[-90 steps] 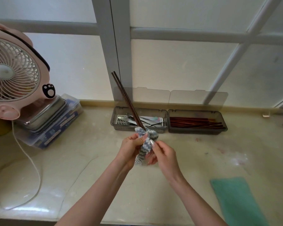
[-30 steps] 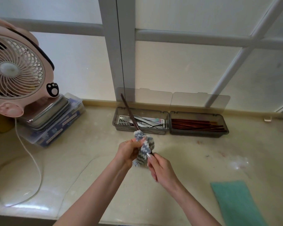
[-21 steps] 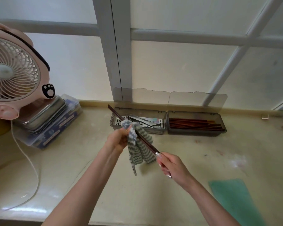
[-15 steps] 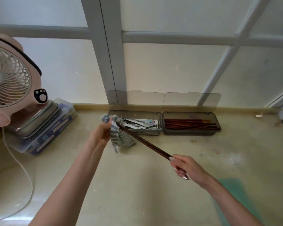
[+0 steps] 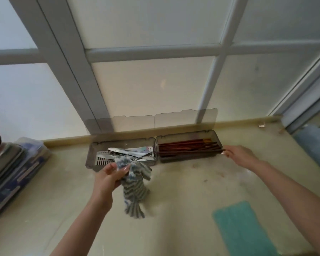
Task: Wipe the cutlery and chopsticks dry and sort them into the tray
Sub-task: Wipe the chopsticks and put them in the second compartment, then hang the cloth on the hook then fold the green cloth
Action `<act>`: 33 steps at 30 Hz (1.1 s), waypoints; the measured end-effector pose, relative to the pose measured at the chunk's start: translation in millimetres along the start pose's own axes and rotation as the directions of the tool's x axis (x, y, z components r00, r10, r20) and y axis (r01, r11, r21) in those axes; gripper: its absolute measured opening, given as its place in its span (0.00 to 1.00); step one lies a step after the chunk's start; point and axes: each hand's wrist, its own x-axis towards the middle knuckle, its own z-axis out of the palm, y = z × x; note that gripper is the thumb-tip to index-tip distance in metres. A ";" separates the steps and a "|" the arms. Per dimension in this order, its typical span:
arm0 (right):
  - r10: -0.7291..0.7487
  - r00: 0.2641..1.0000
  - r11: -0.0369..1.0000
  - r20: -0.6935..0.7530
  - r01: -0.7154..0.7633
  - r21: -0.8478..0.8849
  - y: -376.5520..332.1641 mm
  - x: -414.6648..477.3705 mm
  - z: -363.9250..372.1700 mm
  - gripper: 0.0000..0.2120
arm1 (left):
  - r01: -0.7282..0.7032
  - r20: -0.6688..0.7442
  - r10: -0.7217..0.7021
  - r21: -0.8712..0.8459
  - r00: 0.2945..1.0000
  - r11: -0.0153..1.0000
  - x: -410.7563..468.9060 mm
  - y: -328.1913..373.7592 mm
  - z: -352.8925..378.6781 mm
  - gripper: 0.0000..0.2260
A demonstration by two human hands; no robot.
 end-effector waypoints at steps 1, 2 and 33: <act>-0.001 1.000 1.000 -0.009 0.001 -0.010 5.9 7.1 -5.2 0.11 | 0.012 0.003 -0.012 0.015 1.000 1.000 -1.7 -3.6 5.4 0.04; 0.003 1.000 1.000 -0.015 -0.003 -0.015 12.7 14.2 -9.5 0.13 | 0.021 0.004 -0.022 0.026 1.000 0.999 -3.9 -7.3 9.5 0.04; -0.188 0.846 0.982 -0.499 0.156 -0.106 -94.9 105.7 -21.1 0.28 | 0.011 -0.069 -0.019 -0.114 0.997 0.993 -40.5 -28.1 42.0 0.16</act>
